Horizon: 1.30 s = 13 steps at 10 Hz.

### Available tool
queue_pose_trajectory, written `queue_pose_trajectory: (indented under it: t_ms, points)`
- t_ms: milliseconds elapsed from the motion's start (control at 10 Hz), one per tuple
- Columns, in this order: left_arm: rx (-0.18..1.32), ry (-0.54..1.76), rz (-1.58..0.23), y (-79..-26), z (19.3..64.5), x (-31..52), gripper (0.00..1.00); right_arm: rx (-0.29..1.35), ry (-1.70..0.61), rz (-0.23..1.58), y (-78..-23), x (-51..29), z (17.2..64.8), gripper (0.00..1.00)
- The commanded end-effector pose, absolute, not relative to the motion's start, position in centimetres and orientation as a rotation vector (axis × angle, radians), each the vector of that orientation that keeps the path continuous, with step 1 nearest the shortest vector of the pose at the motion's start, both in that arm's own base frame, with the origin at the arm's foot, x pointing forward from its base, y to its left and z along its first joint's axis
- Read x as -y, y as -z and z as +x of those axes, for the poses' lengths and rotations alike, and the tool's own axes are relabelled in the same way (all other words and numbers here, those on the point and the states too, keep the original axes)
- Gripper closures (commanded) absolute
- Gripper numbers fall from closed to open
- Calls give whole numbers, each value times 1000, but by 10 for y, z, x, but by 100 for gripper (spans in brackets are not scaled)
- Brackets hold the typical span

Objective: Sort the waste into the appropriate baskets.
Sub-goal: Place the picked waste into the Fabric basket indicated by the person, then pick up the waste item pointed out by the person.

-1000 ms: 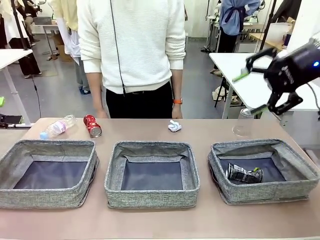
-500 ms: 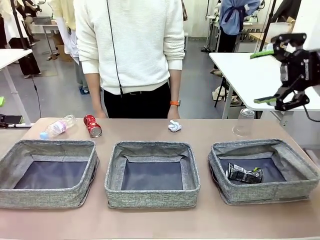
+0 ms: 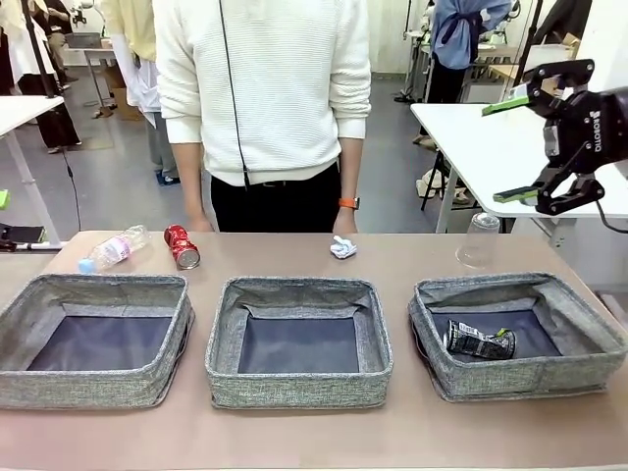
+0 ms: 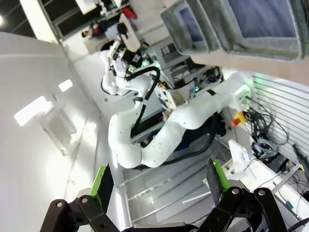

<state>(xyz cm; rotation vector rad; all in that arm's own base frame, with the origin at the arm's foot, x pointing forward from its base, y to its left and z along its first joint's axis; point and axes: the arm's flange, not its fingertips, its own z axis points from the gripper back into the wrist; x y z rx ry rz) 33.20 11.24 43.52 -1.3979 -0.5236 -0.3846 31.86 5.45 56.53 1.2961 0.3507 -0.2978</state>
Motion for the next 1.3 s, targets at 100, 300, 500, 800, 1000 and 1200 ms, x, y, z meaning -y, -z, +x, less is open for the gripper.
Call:
queue_pose_trajectory:
  t_ms: [100, 300, 500, 800, 1000, 1200]
  points:
    - [538, 402, -1408, -437, 332, -112, 0, -343, 278, 1326, -567, -53, 320, 0]
    - [538, 402, -1408, -437, 332, -112, 0, -343, 278, 1326, -567, -53, 320, 0]
    - [538, 402, -1408, -437, 332, -112, 0, -343, 278, 1326, -567, -53, 320, 0]
    - [538, 402, -1408, -437, 332, -112, 0, -343, 278, 1326, -567, -53, 320, 0]
    - [538, 402, -1408, -437, 332, -112, 0, -343, 278, 1326, -567, -53, 320, 0]
    - [538, 402, -1408, -437, 332, -112, 0, -343, 278, 1326, -567, -53, 320, 0]
